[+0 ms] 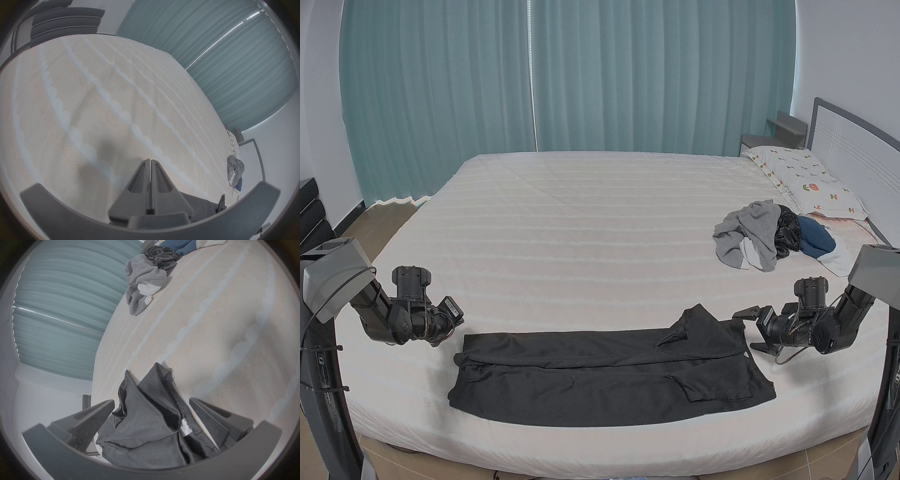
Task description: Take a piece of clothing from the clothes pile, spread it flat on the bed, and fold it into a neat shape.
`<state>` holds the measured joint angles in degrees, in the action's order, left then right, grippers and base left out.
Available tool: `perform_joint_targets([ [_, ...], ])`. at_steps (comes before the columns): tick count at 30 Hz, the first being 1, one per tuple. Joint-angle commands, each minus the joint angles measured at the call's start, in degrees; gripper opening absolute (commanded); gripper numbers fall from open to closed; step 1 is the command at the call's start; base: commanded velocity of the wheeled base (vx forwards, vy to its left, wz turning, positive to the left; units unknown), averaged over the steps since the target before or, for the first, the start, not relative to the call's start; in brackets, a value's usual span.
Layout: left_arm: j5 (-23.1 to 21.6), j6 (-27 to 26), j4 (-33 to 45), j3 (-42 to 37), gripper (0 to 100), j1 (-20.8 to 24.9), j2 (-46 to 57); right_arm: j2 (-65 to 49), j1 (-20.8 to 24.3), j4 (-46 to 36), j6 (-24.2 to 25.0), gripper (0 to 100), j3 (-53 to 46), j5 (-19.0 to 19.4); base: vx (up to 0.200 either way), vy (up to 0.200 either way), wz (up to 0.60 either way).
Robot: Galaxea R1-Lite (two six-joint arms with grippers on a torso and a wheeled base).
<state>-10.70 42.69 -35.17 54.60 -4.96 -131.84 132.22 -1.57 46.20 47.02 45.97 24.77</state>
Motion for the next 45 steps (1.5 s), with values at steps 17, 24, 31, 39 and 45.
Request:
perform_joint_targets([
  [17, -0.99, 1.69, 0.63, -9.87, 100, -0.49, 9.94, -7.15, 3.33, -2.26, 3.17, 100, -1.41, -6.93, 0.000, 0.000, 0.00],
  [24, -0.90, 1.69, 0.28, -16.98, 100, 0.39, 11.26, -10.23, 5.09, -5.95, 4.92, 100, -2.90, -10.09, 0.000, 0.000, 0.00],
  [31, -0.90, 5.91, 0.45, -15.49, 100, 3.73, 9.94, -11.90, 5.53, -5.25, 9.49, 100, -6.51, -10.45, 0.000, 0.000, 0.00],
  [39, 1.83, 6.79, 0.28, -14.17, 0, 6.28, 7.12, -12.25, 6.76, -5.77, 12.31, 100, -7.56, -11.94, 0.000, 0.000, 0.00],
  [45, 5.61, 6.79, -0.25, -13.64, 0, 5.40, 9.67, -12.16, 10.10, -6.21, 12.66, 100, -9.06, -15.02, 0.000, 0.000, 0.00],
])
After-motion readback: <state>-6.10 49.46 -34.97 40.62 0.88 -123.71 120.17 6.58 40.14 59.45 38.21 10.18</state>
